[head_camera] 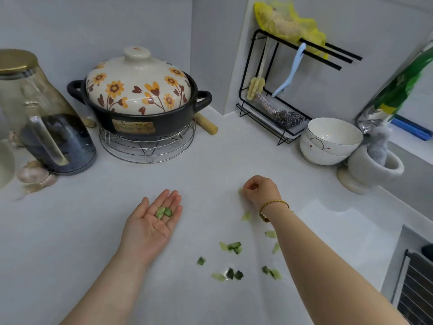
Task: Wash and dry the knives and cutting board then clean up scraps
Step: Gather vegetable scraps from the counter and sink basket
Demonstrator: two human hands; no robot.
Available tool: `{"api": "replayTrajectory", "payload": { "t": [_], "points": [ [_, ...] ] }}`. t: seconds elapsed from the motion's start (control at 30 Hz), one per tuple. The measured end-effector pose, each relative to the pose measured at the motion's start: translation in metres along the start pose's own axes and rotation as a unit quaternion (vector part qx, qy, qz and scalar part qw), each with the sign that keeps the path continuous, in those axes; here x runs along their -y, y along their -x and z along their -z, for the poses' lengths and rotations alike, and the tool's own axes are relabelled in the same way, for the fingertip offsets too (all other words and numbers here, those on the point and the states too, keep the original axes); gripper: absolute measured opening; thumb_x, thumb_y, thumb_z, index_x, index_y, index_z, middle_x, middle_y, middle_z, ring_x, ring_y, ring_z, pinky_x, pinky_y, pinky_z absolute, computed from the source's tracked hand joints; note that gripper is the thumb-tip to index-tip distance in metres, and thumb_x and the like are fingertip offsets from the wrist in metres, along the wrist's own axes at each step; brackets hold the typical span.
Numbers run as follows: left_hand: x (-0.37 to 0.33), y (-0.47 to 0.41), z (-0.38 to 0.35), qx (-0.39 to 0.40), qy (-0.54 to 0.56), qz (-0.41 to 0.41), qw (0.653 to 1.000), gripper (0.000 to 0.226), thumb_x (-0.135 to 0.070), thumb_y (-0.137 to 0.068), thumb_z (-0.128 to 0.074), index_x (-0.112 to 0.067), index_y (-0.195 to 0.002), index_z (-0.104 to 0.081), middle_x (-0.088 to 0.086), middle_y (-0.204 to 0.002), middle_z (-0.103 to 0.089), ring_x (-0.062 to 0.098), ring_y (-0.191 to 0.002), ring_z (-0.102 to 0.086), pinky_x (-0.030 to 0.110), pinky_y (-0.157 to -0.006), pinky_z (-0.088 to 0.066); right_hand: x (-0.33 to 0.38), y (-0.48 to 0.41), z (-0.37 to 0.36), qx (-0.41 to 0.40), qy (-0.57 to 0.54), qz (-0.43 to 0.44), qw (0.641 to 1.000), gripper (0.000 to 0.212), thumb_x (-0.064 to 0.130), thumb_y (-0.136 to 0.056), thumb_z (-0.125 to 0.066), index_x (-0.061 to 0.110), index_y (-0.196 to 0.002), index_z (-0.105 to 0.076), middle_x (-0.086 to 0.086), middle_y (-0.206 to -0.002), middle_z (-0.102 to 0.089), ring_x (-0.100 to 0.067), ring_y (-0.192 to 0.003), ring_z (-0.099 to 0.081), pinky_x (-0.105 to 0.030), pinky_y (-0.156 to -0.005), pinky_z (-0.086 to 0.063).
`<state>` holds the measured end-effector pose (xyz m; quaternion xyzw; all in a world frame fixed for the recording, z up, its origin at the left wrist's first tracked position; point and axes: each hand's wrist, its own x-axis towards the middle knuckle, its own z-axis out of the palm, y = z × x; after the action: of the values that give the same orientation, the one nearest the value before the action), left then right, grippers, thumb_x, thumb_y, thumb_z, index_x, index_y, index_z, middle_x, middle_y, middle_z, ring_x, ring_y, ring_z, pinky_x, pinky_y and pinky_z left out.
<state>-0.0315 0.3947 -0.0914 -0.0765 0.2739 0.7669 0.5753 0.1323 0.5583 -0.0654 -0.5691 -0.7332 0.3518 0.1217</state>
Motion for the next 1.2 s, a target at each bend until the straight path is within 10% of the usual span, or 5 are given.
{"api": "replayTrajectory", "payload": {
  "t": [0.53,0.7,0.83,0.97,1.2],
  "points": [
    [0.000,-0.002,0.002,-0.009,-0.023,0.004,1.000,0.072,-0.019,0.001,-0.092,0.000,-0.067,-0.075,0.014,-0.084,-0.073,0.022,-0.073,-0.072,0.034,-0.055,-0.058,0.010,-0.020,0.003,0.116,0.147,0.009,0.982,0.029,0.009,-0.083,-0.053,0.023,-0.060,-0.040,0.009,-0.067,-0.043,-0.017,-0.079,-0.046,-0.014,-0.051,-0.032],
    [0.002,0.001,0.000,-0.034,-0.030,0.010,0.999,0.024,-0.025,-0.065,-0.069,-0.003,-0.060,-0.075,0.012,-0.079,-0.073,0.019,-0.067,-0.072,0.030,-0.052,-0.057,-0.002,0.000,0.012,0.074,0.043,0.039,0.996,0.031,0.003,-0.084,-0.051,0.021,-0.060,-0.043,0.004,-0.064,-0.050,-0.003,-0.053,-0.051,-0.006,-0.043,-0.033],
    [0.005,0.007,-0.001,0.001,-0.025,0.008,1.000,0.063,-0.019,-0.007,-0.093,-0.002,-0.066,-0.075,0.013,-0.083,-0.073,0.022,-0.072,-0.072,0.034,-0.056,-0.058,-0.012,0.022,0.024,0.141,0.064,0.021,0.988,0.029,0.002,-0.084,-0.053,0.020,-0.061,-0.047,0.004,-0.056,-0.051,0.002,-0.039,-0.048,-0.005,-0.043,-0.036],
    [0.013,0.016,-0.006,-0.018,-0.027,-0.001,0.999,0.029,-0.026,-0.090,-0.052,-0.002,-0.083,-0.067,0.012,-0.078,-0.072,0.019,-0.066,-0.072,0.031,-0.053,-0.058,-0.020,0.033,0.018,0.134,0.083,0.015,0.987,0.030,-0.001,-0.082,-0.050,0.024,-0.065,-0.046,0.006,-0.065,-0.050,-0.008,-0.052,-0.046,-0.013,-0.048,-0.040],
    [0.013,0.024,-0.014,-0.024,-0.046,0.002,0.999,0.050,-0.026,-0.091,-0.041,-0.002,-0.061,-0.074,0.012,-0.077,-0.072,0.020,-0.065,-0.072,0.032,-0.054,-0.058,-0.012,0.032,0.014,0.152,0.147,0.021,0.977,0.015,0.004,-0.083,-0.051,0.018,-0.088,-0.049,0.006,-0.075,-0.047,-0.018,-0.076,-0.049,-0.020,-0.057,-0.040]
  ]
}}
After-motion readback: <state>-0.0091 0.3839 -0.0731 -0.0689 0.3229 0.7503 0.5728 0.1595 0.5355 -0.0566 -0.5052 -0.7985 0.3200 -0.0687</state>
